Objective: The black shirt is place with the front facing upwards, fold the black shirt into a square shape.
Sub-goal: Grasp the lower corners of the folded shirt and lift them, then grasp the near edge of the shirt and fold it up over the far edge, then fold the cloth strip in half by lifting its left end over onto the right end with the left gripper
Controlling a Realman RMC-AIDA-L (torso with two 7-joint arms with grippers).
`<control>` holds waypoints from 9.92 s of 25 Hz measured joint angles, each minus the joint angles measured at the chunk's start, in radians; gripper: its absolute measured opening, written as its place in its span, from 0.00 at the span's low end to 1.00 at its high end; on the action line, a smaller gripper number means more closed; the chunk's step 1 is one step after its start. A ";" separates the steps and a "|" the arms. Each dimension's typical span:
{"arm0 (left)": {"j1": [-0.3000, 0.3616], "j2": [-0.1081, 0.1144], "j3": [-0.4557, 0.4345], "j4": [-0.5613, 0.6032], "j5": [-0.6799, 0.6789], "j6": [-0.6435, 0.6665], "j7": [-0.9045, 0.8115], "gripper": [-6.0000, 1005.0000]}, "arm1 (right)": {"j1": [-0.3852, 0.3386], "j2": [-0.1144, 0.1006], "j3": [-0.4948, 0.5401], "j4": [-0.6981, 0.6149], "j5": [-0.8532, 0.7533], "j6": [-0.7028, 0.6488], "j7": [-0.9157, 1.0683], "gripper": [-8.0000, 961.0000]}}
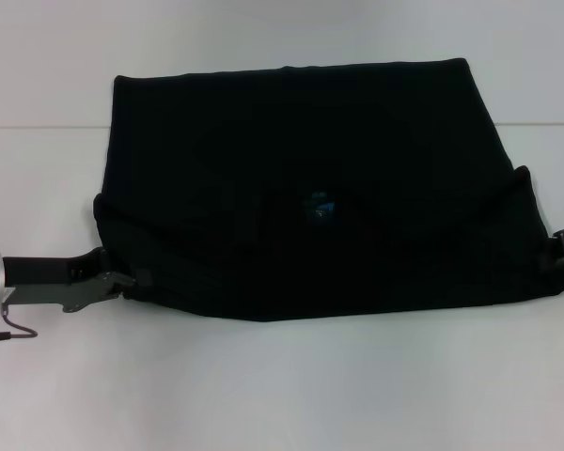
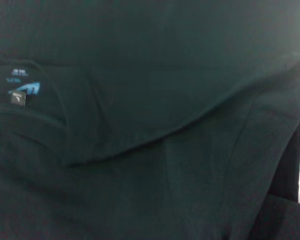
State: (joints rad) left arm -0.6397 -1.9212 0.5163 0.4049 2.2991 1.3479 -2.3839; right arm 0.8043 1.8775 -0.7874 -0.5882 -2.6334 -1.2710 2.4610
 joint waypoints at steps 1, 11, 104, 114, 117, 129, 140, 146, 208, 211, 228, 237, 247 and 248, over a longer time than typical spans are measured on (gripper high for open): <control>0.000 0.000 0.000 0.000 0.000 0.002 0.000 0.05 | -0.003 -0.002 0.016 -0.009 0.001 -0.013 -0.005 0.02; 0.010 0.011 -0.008 0.010 -0.002 0.096 0.002 0.05 | -0.055 -0.031 0.167 -0.092 0.005 -0.175 -0.069 0.02; 0.070 -0.005 -0.338 -0.032 -0.211 -0.170 0.229 0.68 | -0.143 0.172 0.165 0.086 0.759 0.201 -0.903 0.66; 0.215 0.022 -0.215 0.096 -0.084 0.202 -0.089 0.87 | -0.295 0.181 0.156 0.095 0.743 -0.153 -1.280 0.86; 0.236 0.015 -0.215 0.095 -0.040 0.201 -0.129 0.88 | -0.320 0.186 0.156 0.097 0.725 -0.215 -1.329 0.92; 0.243 0.013 -0.216 0.095 0.026 0.166 -0.212 0.88 | -0.334 0.197 0.155 0.111 0.677 -0.223 -1.361 0.97; 0.223 0.010 -0.213 0.038 0.034 0.095 -0.231 0.88 | -0.334 0.198 0.151 0.115 0.652 -0.215 -1.362 0.97; 0.197 0.008 -0.216 0.014 0.034 0.053 -0.234 0.88 | -0.324 0.203 0.145 0.115 0.627 -0.216 -1.363 0.97; -0.013 -0.014 -0.358 0.082 -0.172 0.089 -0.075 0.05 | -0.391 0.204 0.431 0.139 0.639 -0.191 -1.350 0.97; -0.152 -0.048 -0.282 0.081 -0.174 0.091 -0.069 0.05 | -0.409 0.204 0.436 0.142 0.639 -0.185 -1.350 0.97; -0.363 -0.254 0.048 -0.302 -0.341 -0.237 0.231 0.05 | -0.428 0.208 0.448 0.175 0.653 -0.107 -1.352 0.97; -0.346 -0.248 0.051 -0.276 -0.353 -0.183 0.232 0.06 | -0.259 0.213 0.446 0.254 0.683 0.130 -1.362 0.97; -0.330 -0.251 0.051 -0.275 -0.349 -0.169 0.236 0.06 | -0.073 0.218 0.448 0.318 0.713 0.377 -1.363 0.97; -0.328 -0.251 0.053 -0.275 -0.348 -0.168 0.236 0.06 | -0.065 0.218 0.447 0.319 0.726 0.395 -1.363 0.97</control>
State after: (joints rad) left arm -0.9679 -2.1717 0.5693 0.1299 1.9513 1.1803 -2.1476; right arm 0.7395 2.0956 -0.3408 -0.2687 -1.9072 -0.8763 1.0983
